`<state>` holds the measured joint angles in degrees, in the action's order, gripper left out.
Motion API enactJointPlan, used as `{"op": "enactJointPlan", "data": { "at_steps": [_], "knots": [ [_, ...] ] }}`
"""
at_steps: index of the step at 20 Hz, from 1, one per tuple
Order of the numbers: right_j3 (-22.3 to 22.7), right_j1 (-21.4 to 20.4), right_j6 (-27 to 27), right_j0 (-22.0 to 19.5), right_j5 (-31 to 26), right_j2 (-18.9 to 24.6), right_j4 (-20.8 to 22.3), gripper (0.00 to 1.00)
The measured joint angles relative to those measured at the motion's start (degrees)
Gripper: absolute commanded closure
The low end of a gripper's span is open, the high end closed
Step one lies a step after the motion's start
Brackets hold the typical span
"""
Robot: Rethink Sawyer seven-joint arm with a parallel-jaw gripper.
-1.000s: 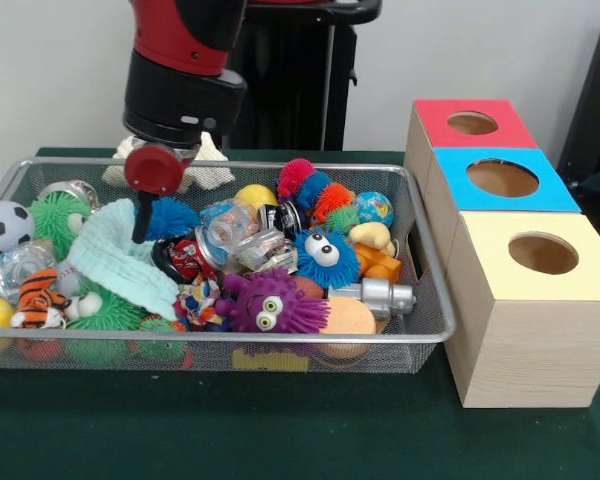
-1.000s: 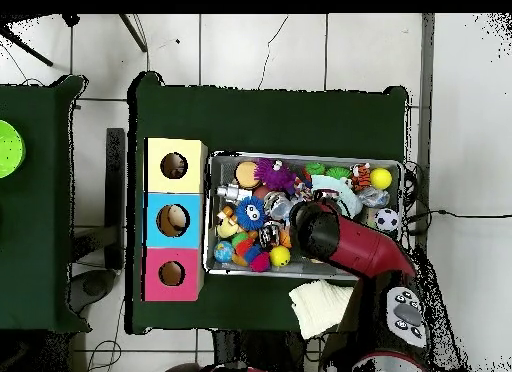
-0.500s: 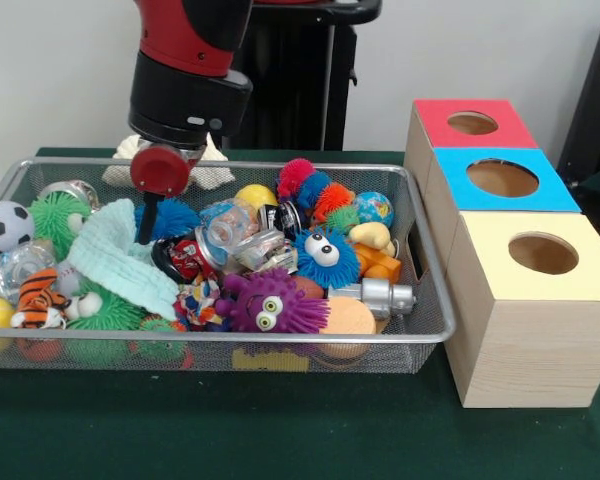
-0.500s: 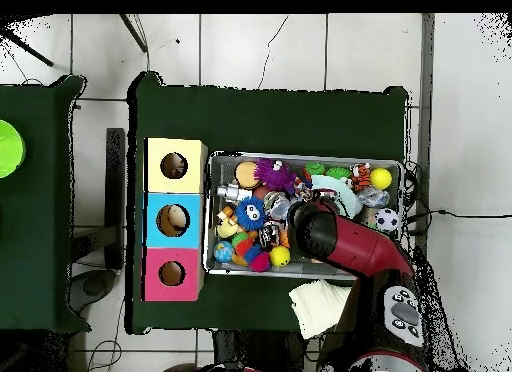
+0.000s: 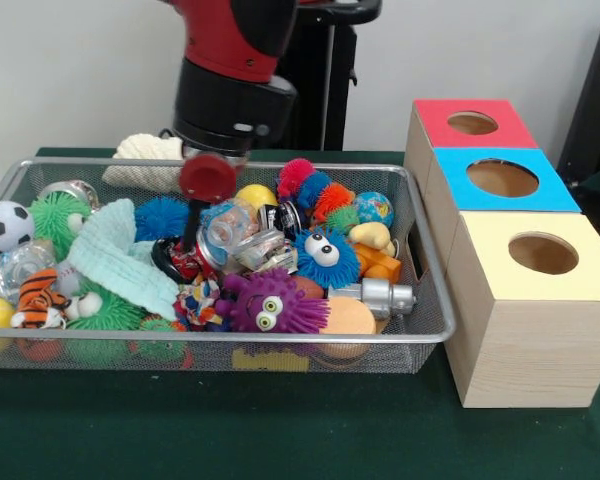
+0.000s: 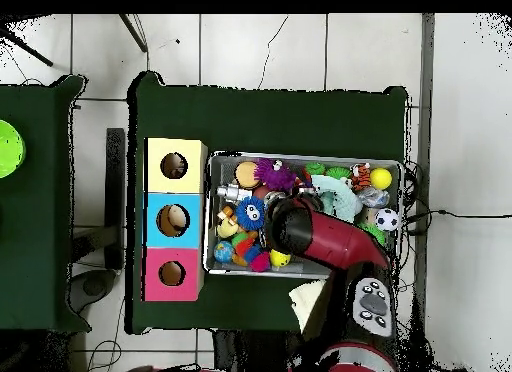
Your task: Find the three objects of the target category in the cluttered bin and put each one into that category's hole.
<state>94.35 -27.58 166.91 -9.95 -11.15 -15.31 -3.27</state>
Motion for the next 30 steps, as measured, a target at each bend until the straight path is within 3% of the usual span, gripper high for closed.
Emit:
{"op": "enactJointPlan", "data": {
  "at_steps": [7, 15, 25, 27, 30],
  "knots": [
    [0.0, 0.3, 0.0, 4.7, 0.0, -0.3, -4.0, 1.0],
    [0.0, 0.3, 0.0, 7.1, 0.0, -1.1, -7.8, 1.0],
    [0.0, 0.3, 0.0, 6.7, 0.0, -2.0, -9.2, 1.0],
    [0.0, 0.1, 0.0, 5.7, 0.0, -1.8, -8.6, 1.0],
    [0.1, -0.6, 0.0, 0.9, -0.1, -0.8, -5.3, 1.0]
  ]
}}
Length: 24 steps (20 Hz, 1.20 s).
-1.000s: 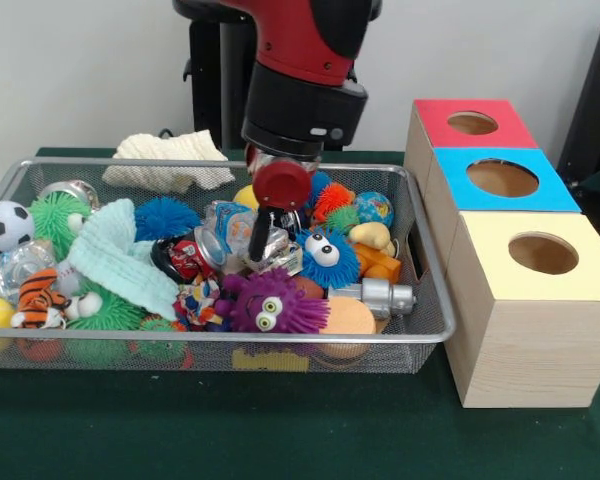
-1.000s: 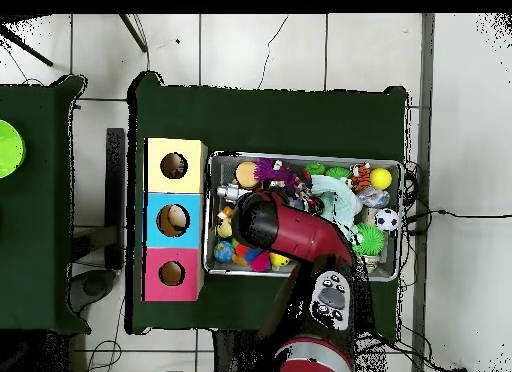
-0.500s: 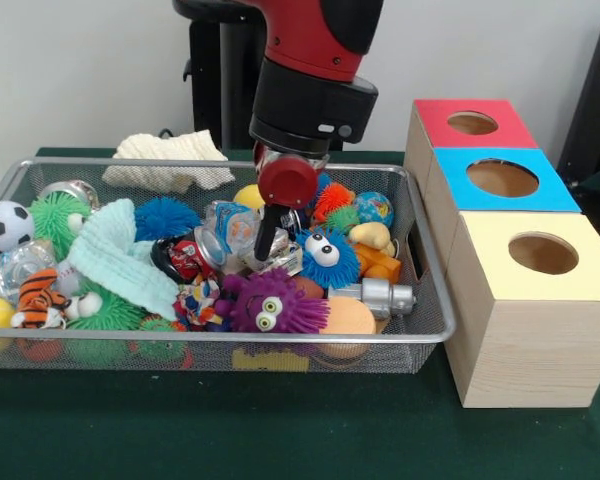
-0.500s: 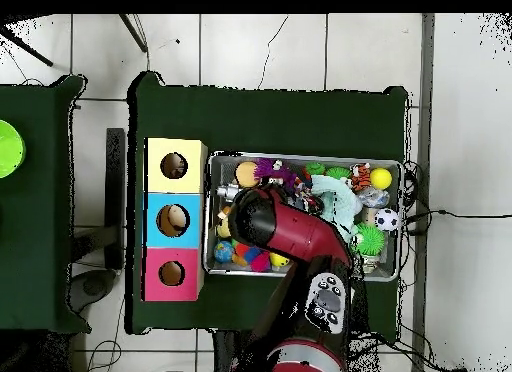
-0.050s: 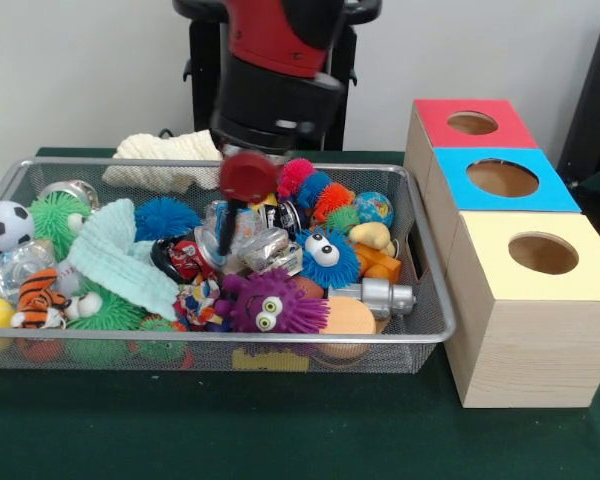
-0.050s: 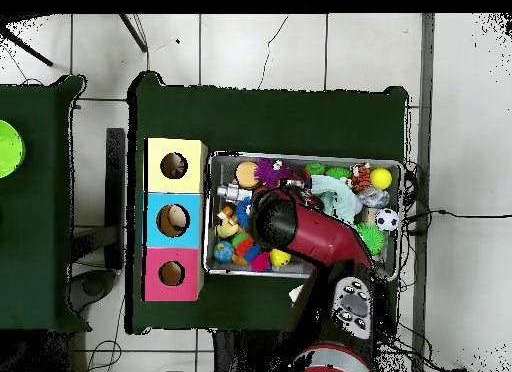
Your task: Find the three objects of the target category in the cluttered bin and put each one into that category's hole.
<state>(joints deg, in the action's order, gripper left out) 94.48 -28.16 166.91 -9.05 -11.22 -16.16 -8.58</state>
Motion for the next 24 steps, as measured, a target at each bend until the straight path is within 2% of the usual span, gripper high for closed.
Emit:
{"op": "enactJointPlan", "data": {
  "at_steps": [5, 10, 17, 24],
  "knots": [
    [0.0, -0.6, 0.0, -6.4, 0.0, 1.0, 4.6, 1.0],
    [0.6, -0.9, 0.0, -10.4, 0.0, 1.4, 10.1, 1.0],
    [1.8, -0.8, 0.0, -10.2, 0.0, 1.8, 14.4, 1.0],
    [2.0, -0.8, 0.0, -9.5, 0.0, 2.1, 14.7, 1.0]
  ]
}}
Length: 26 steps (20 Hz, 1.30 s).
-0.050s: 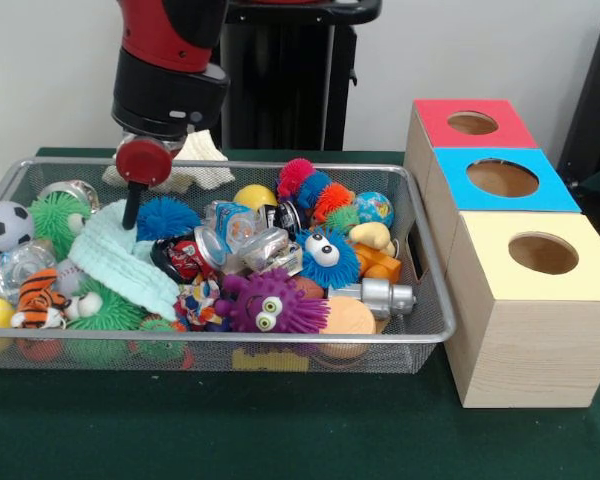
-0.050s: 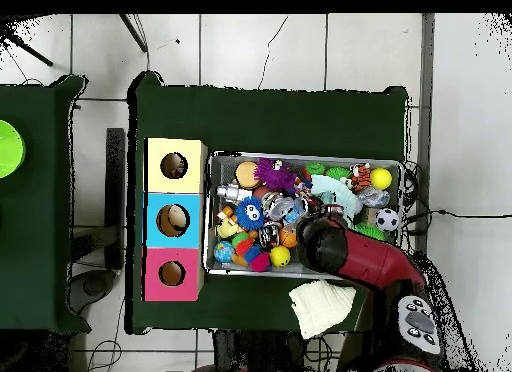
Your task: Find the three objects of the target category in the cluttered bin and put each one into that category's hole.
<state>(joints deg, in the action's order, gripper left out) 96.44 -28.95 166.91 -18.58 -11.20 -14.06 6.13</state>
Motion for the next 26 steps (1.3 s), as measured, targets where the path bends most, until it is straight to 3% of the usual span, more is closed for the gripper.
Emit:
{"op": "enactJointPlan", "data": {
  "at_steps": [13, 21, 26],
  "knots": [
    [0.3, -1.1, 0.0, -0.8, 0.0, 0.6, 2.2, 1.0],
    [2.8, -5.9, 0.0, -6.7, -2.6, 8.2, 0.0, 1.0],
    [3.6, -7.5, 0.0, -7.5, -2.7, 9.7, 0.1, 1.0]
  ]
}}
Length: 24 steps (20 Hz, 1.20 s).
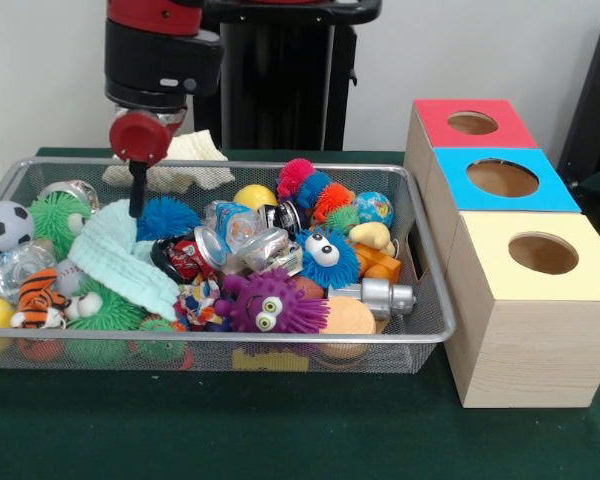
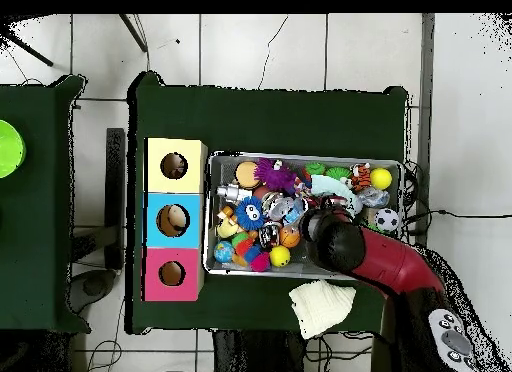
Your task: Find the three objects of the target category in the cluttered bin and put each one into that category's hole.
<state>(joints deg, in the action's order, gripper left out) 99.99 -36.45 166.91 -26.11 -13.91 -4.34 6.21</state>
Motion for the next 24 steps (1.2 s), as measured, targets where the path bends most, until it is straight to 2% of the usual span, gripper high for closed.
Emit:
{"op": "enactJointPlan", "data": {
  "at_steps": [5, 12, 18, 24],
  "knots": [
    [2.5, -2.8, 0.0, -1.5, 0.0, 3.3, -0.5, 1.0],
    [5.4, -4.5, 0.0, -3.4, 0.0, 6.1, -2.6, 1.0],
    [7.9, -4.6, 0.0, -4.9, 0.0, 9.0, -6.2, 1.0],
    [9.0, -3.4, 0.0, -6.7, 1.5, 11.3, -7.1, 1.0]
  ]
}}
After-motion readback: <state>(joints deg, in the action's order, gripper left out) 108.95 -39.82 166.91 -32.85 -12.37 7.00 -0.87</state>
